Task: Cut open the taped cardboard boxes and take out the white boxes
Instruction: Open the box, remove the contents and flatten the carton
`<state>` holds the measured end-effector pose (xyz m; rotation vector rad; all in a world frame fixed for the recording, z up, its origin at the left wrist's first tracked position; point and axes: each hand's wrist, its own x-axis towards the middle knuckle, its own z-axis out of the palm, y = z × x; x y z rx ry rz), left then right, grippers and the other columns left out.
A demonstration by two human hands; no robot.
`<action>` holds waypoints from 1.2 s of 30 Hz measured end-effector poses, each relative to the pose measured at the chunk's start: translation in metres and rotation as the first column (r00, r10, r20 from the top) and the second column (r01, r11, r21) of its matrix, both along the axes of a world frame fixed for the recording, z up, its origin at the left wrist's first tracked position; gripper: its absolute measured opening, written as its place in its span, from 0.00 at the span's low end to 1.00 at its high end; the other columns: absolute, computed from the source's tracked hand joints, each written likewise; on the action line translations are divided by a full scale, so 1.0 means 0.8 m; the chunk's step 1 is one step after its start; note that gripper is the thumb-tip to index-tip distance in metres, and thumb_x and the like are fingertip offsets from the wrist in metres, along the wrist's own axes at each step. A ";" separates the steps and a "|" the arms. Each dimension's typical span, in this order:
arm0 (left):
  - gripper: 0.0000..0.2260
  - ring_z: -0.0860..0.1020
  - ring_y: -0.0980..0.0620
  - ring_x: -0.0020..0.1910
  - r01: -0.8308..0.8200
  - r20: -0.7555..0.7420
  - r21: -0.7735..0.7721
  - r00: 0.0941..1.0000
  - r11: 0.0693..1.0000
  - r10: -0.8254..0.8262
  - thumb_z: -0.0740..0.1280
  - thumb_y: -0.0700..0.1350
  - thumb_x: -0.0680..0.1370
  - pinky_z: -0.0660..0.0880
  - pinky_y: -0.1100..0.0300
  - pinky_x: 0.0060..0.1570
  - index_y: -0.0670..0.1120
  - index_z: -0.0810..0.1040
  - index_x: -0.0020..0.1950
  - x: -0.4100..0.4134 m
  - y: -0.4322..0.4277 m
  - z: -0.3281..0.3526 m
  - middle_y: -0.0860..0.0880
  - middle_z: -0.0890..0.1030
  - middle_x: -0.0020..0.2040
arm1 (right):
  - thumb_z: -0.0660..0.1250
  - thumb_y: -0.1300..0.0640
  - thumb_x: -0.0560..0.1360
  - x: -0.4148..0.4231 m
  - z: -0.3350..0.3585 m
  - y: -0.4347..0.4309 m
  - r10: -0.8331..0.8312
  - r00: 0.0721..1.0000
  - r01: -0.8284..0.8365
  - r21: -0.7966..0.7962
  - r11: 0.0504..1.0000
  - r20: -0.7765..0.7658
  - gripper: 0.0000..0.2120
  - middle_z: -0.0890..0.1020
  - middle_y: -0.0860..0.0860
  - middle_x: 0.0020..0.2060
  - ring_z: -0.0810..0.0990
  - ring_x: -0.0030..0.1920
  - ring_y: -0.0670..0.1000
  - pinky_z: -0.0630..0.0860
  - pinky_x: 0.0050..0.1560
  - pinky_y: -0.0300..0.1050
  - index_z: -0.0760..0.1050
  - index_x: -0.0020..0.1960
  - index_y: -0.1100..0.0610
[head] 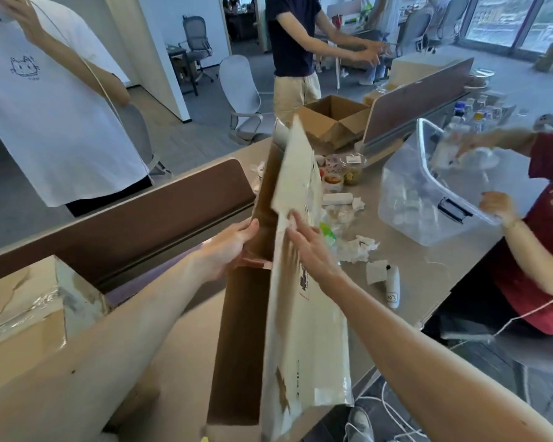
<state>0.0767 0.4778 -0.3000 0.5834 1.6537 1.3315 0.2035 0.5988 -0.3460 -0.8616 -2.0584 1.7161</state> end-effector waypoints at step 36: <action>0.09 0.84 0.51 0.41 -0.229 -0.082 0.534 0.944 0.814 0.318 0.63 0.43 0.78 0.80 0.59 0.42 0.45 0.81 0.53 -0.052 -0.133 0.118 0.48 0.85 0.43 | 0.49 0.38 0.82 0.019 -0.010 0.070 0.099 0.923 -0.286 -0.488 0.825 -0.373 0.30 0.78 0.63 0.63 0.76 0.64 0.65 0.76 0.60 0.59 0.72 0.70 0.59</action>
